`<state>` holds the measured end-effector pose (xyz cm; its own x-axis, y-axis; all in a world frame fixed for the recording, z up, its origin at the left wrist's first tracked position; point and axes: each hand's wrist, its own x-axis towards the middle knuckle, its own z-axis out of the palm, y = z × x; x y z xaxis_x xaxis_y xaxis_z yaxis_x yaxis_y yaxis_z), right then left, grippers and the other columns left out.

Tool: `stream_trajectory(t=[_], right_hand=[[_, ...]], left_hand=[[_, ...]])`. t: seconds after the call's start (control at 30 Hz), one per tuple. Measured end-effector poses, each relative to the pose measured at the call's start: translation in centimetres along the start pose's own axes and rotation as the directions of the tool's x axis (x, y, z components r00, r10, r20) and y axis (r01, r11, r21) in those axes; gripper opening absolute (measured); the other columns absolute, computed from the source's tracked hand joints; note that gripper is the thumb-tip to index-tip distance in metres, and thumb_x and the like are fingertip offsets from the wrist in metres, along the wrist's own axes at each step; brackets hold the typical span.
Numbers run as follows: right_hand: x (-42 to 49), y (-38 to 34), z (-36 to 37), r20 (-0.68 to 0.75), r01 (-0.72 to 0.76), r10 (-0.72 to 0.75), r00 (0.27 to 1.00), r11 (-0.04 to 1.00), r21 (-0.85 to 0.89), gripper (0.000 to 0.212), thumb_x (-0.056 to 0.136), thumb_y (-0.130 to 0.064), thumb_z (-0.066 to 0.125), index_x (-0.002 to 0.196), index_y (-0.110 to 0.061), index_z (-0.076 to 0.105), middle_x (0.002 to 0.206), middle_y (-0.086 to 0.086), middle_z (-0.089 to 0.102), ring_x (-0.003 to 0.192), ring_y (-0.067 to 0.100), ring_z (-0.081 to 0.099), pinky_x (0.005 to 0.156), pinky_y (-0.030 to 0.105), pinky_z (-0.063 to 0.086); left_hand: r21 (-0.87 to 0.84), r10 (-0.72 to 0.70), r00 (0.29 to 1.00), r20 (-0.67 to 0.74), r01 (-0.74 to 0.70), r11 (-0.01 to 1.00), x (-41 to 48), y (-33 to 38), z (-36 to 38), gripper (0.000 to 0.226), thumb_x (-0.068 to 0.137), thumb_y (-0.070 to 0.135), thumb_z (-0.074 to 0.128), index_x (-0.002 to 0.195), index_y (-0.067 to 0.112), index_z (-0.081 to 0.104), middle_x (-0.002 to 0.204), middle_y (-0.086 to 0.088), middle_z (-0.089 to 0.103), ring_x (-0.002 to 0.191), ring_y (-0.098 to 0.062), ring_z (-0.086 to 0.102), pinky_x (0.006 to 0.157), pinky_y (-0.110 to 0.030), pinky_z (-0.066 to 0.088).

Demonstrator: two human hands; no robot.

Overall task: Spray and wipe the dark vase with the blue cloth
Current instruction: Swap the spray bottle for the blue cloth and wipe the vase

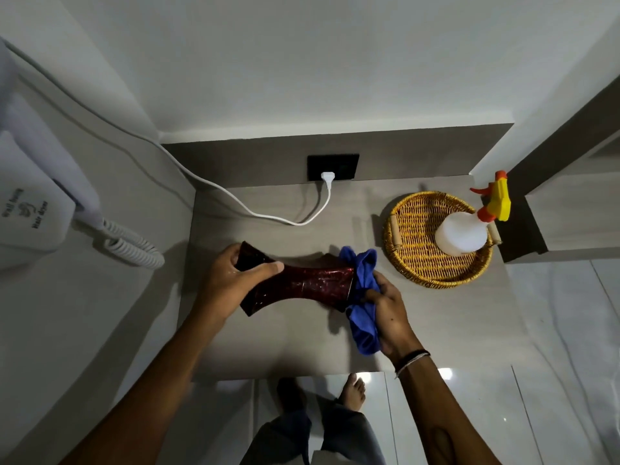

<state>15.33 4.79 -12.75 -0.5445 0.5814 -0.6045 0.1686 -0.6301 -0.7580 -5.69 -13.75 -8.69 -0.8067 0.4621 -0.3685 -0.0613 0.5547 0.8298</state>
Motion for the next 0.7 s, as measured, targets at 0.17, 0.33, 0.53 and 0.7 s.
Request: stream_trajectory(t=[0.17,0.33,0.53,0.7], right_hand=[[0.4,-0.1,1.4,0.013,-0.1,0.1,0.995,0.994,0.052,0.048,0.096,0.021,0.035,0.119,-0.007,0.067,0.116,0.025,0.068,0.097,0.04,0.067,0.082,0.051,0.06],[1.8,-1.6,1.7,-0.029,-0.058,0.057,0.998,0.998,-0.033,0.044,0.098,0.017,0.037,0.11,-0.009,0.07,0.113,0.025,0.068,0.089,0.037,0.07,0.067,0.042,0.066],[0.1,-1.2,3.5,0.018,0.33,-0.383,0.924,0.77,-0.547,0.068,0.091,0.023,0.042,0.154,-0.001,0.047,0.156,0.02,0.053,0.147,0.032,0.049,0.126,0.053,0.038],[-4.8,1.3,8.1,0.583,0.739,-0.455,0.673,0.393,-0.547,0.082,0.09,0.004,0.039,0.167,-0.011,0.016,0.178,0.007,0.007,0.165,0.009,0.007,0.135,0.032,0.017]], left_hand=[[-0.001,0.008,0.987,0.158,-0.008,1.0,-0.4,0.1,-0.9,0.09,0.056,0.085,0.083,0.136,0.074,0.043,0.147,0.024,0.053,0.129,0.001,0.057,0.109,-0.029,0.046],[0.217,0.106,0.933,0.345,-0.189,0.958,-0.9,-0.3,-2.0,0.124,0.045,0.06,0.102,0.139,0.08,0.023,0.156,0.018,0.043,0.14,-0.004,0.048,0.112,-0.029,0.044],[0.306,0.308,0.938,0.159,-0.343,0.888,-0.9,-1.3,-1.2,0.108,0.049,0.042,0.09,0.146,0.035,0.044,0.134,0.003,0.06,0.122,-0.018,0.06,0.104,-0.046,0.055],[0.205,0.35,0.931,0.108,-0.365,0.908,-1.4,-1.1,0.3,0.103,0.048,0.039,0.088,0.142,0.02,0.053,0.137,-0.004,0.064,0.124,-0.023,0.065,0.104,-0.044,0.055]])
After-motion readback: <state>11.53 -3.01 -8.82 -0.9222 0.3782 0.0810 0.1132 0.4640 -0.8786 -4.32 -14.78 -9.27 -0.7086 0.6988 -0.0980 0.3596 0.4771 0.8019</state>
